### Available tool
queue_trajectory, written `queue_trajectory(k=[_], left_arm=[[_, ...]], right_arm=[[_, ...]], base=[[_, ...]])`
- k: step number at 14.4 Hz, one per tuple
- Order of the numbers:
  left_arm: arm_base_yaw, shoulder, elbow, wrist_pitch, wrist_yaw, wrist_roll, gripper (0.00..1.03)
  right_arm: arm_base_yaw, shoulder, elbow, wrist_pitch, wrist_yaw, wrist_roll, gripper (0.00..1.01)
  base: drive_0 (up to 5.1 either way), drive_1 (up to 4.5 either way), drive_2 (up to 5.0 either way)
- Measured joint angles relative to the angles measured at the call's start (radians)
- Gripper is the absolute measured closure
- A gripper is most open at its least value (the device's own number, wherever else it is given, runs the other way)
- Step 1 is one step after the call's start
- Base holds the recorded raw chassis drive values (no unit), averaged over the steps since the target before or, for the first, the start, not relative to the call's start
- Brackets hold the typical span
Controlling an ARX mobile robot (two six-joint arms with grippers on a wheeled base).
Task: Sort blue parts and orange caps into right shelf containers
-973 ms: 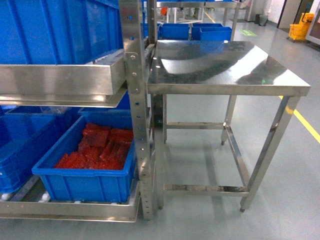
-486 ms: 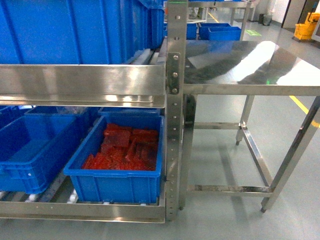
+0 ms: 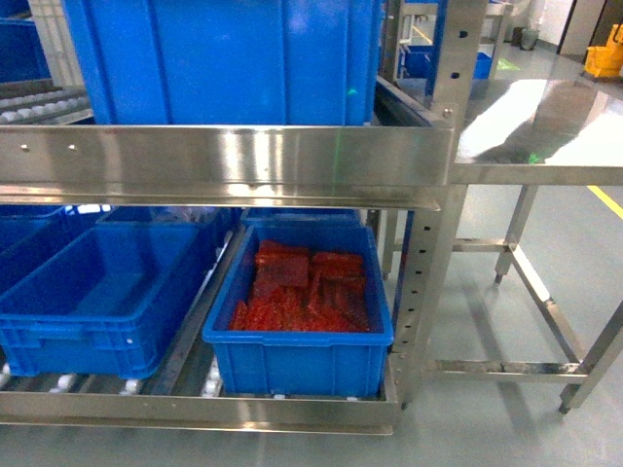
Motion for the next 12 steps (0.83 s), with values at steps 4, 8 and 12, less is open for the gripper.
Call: queue_trajectory(k=[4,8,12], left_arm=[[0.0,0.0,0.0,0.001,-0.001,0.0,0.6],[0.0,0.0,0.0,0.002,-0.001,0.0,0.6],[0.0,0.0,0.0,0.001,-0.001,0.0,0.6]], right_arm=[[0.0,0.0,0.0,0.002,0.0,0.0,0.58],[0.0,0.0,0.0,0.005,0.0,0.0,0.58],[0.0,0.0,0.0,0.003,0.0,0.0,0.58]], base=[[-5.1,2.4,2.4],[-5.1,2.35,2.3],[-5.1,2.36,2.4]])
